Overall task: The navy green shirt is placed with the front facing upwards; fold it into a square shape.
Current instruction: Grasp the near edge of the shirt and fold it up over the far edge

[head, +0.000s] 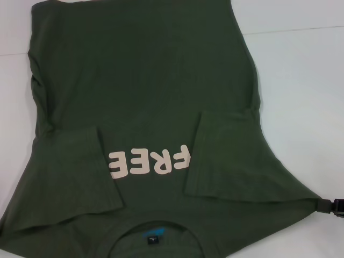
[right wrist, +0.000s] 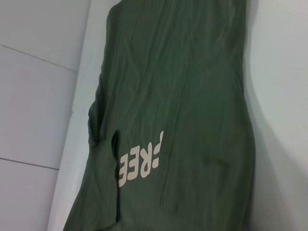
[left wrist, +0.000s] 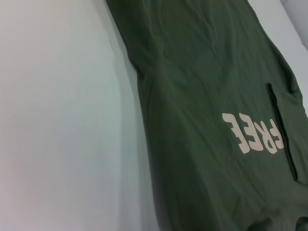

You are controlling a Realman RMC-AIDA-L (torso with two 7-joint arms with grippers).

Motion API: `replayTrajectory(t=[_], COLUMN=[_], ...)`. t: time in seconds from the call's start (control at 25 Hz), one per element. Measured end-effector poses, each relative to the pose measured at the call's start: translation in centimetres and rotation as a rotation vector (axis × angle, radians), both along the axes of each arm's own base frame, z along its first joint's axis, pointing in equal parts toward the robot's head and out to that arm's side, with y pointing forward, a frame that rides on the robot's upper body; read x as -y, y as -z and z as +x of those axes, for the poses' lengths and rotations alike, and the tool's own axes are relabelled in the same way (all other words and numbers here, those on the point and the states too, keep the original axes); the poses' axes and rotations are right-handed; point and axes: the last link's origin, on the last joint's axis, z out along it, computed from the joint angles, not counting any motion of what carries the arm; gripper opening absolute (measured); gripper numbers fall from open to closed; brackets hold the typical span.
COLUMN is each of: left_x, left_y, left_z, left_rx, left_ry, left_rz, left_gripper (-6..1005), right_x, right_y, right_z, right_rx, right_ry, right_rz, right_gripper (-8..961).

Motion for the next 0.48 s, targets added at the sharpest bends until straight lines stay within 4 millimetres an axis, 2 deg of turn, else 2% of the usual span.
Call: replayTrajectory(t=[0.48], left_x=[0.66], left_y=[-0.17], left_z=[-0.05], left_rx=[0.011], left_ry=[-0.007], left_rz=[-0.008], left_gripper=[26], right_x=[0.53], right_y=[-0.49], right_z=[0.22], right_rx=[-0.014], right_ry=[0.011], right_rz=[0.039], right_gripper=[28])
